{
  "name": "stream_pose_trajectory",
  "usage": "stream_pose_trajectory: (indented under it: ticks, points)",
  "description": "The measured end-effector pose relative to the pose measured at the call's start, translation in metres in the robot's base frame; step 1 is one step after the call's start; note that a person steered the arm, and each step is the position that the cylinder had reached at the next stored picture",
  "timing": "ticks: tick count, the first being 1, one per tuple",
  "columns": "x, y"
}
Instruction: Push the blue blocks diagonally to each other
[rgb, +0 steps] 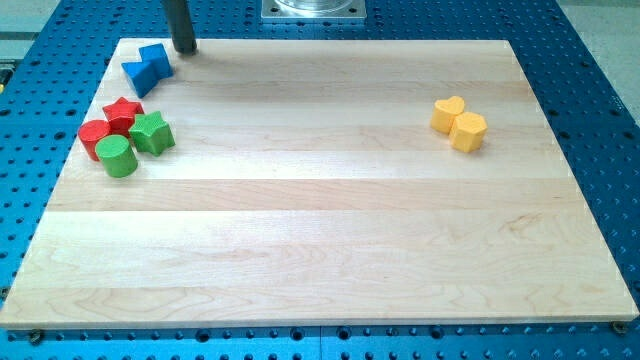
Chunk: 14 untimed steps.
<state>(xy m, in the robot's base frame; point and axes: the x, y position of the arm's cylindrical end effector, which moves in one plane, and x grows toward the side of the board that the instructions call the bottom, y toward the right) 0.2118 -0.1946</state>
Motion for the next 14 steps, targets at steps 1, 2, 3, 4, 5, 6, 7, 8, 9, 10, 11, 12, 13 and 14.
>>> stream_pose_trajectory:
  ticks: [1, 2, 3, 4, 5, 6, 7, 8, 9, 10, 11, 12, 13, 14]
  points:
    - [0.016, 0.033]
    - [-0.019, 0.050]
    - [-0.019, -0.013]
    - [-0.003, -0.048]
    - [0.053, 0.004]
    - [0.049, 0.025]
    - [0.018, -0.044]
    - [0.028, -0.110]
    - [0.063, -0.082]
    - [0.081, -0.060]
    - [0.117, -0.095]
    - [0.116, -0.048]
    - [0.083, 0.045]
    - [0.089, 0.030]
